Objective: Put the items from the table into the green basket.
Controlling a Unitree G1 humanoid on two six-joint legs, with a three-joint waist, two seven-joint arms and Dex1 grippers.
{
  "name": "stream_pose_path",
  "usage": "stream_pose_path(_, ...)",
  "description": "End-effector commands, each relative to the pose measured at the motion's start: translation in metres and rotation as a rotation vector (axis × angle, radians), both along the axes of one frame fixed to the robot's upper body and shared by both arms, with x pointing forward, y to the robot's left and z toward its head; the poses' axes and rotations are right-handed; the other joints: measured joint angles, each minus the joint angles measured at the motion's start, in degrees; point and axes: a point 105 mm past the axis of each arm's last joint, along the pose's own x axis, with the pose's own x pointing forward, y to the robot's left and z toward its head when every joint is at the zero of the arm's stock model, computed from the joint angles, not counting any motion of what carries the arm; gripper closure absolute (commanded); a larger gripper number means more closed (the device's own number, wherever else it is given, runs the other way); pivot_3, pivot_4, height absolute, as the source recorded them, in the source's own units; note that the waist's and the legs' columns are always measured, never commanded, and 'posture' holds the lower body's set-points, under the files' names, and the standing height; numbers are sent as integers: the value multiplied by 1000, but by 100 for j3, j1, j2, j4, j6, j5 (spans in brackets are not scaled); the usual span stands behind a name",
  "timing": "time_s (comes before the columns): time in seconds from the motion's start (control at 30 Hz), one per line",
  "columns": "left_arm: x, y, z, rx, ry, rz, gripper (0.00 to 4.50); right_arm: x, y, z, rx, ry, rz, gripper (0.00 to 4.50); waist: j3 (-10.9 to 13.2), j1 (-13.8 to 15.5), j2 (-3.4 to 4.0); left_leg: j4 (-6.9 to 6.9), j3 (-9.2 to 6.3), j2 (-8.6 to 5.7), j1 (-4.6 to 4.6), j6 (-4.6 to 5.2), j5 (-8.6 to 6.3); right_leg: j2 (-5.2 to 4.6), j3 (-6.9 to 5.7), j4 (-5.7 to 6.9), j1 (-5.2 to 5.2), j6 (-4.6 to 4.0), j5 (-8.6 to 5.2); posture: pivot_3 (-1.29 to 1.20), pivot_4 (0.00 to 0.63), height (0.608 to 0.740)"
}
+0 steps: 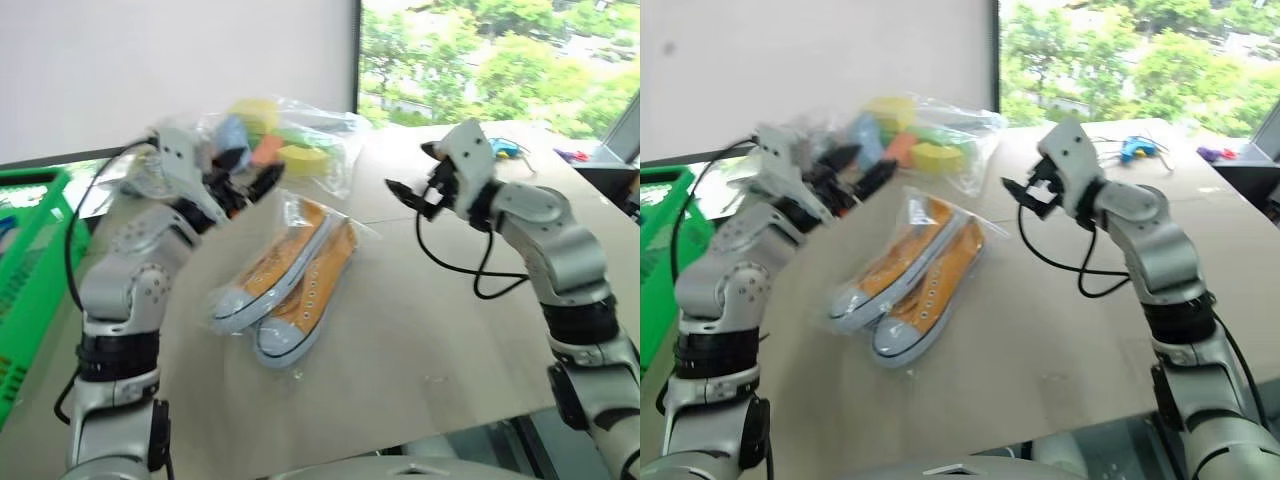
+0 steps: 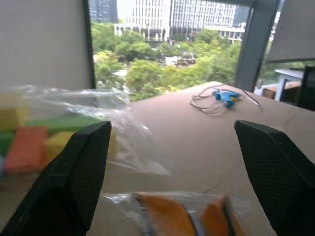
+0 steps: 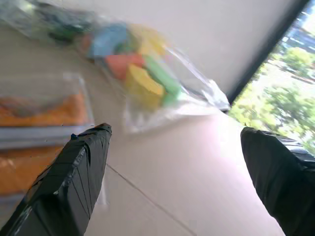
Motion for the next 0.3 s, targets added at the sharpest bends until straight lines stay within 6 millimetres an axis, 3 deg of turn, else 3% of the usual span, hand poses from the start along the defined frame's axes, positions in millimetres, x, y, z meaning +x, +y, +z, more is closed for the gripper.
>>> stream_pose_path(0.03, -31, 3, -17, 47, 44, -35, 389, -30, -43, -9, -11, 14, -103, 0, 5, -115, 46, -4, 5, 7, 11, 2, -2, 5, 4, 2, 7, -12, -8, -113, 20, 740)
stream_pose_path(0.2, -62, 19, -41, 77, 145, -69, 389, -56, -73, -31, -49, 97, -165, 0, 137, -147, 136, 11, 22, 27, 73, 26, -15, 37, 25, 9, 61, -17, -16, -110, 30, 740)
stream_pose_path(0.3, -73, 25, -53, 87, 188, -61, 389, -60, -83, -37, -45, 115, -184, 0, 206, -128, 147, 5, 11, 34, 226, 23, -16, 59, 20, -28, 221, -17, -47, -91, 12, 740)
